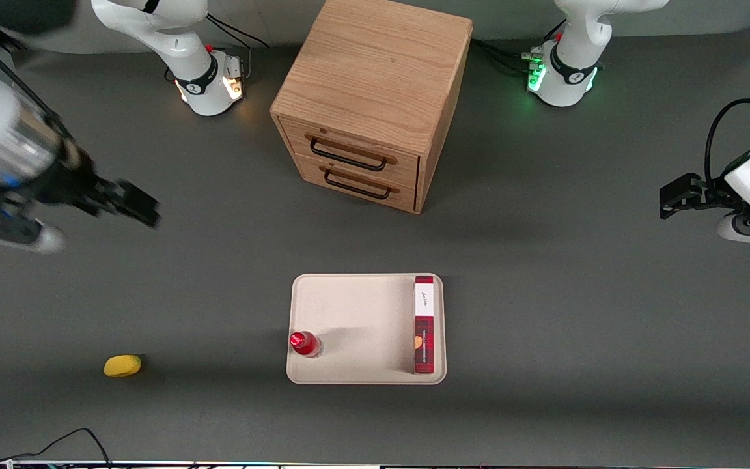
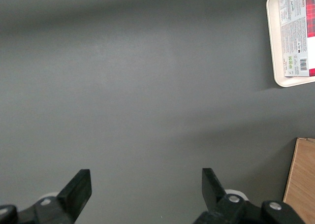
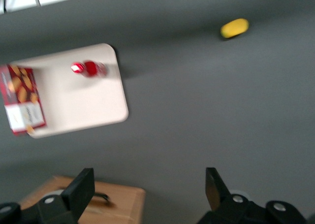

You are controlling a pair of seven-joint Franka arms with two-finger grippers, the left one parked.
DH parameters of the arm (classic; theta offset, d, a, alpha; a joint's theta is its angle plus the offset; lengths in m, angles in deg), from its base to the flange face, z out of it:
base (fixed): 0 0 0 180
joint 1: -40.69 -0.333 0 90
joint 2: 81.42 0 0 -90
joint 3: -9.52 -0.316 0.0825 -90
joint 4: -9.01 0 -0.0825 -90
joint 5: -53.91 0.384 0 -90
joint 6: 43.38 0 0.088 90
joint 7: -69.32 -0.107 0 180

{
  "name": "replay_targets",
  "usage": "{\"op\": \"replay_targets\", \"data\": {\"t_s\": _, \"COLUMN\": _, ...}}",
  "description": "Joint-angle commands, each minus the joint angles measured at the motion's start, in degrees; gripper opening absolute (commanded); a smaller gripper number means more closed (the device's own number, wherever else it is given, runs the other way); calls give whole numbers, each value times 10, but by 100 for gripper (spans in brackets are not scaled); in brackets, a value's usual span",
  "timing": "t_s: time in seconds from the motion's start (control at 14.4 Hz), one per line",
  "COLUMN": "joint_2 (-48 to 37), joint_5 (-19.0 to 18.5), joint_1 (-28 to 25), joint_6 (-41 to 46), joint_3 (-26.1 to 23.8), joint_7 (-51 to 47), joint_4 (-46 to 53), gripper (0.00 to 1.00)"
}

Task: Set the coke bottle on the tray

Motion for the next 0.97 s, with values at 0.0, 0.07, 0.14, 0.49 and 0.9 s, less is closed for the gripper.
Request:
{"op": "replay_targets", "data": {"t_s": 0.0, "joint_2": -113, "joint_5": 57, "joint_1": 18, "joint_6": -7, "joint_3": 95, "joint_7": 113, "joint_4": -150, "gripper": 100}}
{"op": "replay_targets", "data": {"t_s": 0.07, "joint_2": -162, "joint_5": 100, "joint_1": 17, "joint_6": -42, "joint_3": 148, "joint_7": 147, "joint_4": -222, "gripper": 100}}
{"op": "replay_targets", "data": {"t_s": 0.14, "joint_2": -216, "joint_5": 113, "joint_1": 16, "joint_6": -90, "joint_3": 178, "joint_7": 168, "joint_4": -316, "gripper": 100}}
{"op": "replay_targets", "data": {"t_s": 0.49, "joint_2": -367, "joint_5": 112, "joint_1": 9, "joint_6": -281, "joint_3": 188, "joint_7": 176, "joint_4": -606, "gripper": 100}}
{"op": "replay_targets", "data": {"t_s": 0.9, "joint_2": -317, "joint_5": 115, "joint_1": 0, "joint_6": -220, "joint_3": 182, "joint_7": 144, "joint_4": -516, "gripper": 100}}
